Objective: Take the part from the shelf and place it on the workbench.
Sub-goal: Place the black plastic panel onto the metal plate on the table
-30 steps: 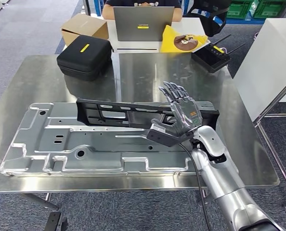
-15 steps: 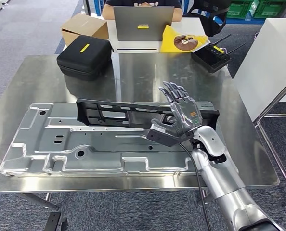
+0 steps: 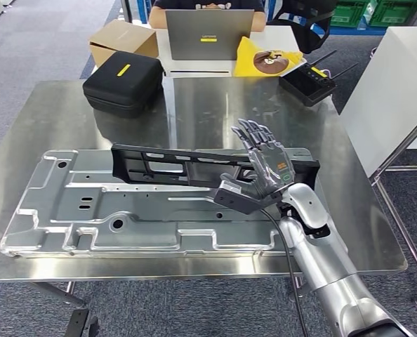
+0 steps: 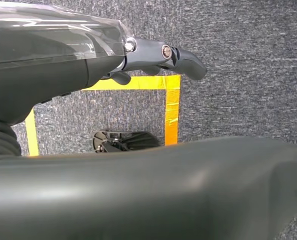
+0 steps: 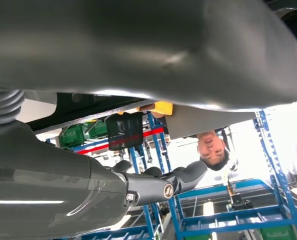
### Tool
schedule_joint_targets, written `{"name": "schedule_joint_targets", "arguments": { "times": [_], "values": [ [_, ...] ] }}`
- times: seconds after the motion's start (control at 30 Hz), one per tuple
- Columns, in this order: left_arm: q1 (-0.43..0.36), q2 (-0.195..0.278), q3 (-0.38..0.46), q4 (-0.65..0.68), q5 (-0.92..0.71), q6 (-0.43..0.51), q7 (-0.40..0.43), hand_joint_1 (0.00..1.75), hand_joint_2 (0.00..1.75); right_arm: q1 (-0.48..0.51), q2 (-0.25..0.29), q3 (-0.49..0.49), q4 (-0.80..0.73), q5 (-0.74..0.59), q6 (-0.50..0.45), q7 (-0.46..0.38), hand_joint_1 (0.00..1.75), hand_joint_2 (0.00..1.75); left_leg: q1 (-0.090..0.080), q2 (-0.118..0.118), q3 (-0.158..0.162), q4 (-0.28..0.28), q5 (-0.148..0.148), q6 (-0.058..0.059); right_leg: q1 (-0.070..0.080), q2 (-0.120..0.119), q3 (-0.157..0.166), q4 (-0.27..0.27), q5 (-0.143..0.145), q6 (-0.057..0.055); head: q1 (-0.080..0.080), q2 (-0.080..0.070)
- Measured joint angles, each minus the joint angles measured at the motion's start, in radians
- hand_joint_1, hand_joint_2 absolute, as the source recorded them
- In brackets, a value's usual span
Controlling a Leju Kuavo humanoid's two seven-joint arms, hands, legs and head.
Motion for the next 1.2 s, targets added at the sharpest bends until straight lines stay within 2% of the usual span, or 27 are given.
{"name": "schedule_joint_targets", "arguments": {
  "times": [1.2],
  "values": [
    [0.000,0.000,0.000,0.000,0.000,0.000,0.000,0.00,0.00,0.000,0.000,0.000,0.000,0.000,0.000,0.000,0.00,0.00,0.000,0.000,0.000,0.000,0.000,0.000,0.000,0.000,0.000,0.000,0.000,0.000,0.000,0.000]
  ]
}}
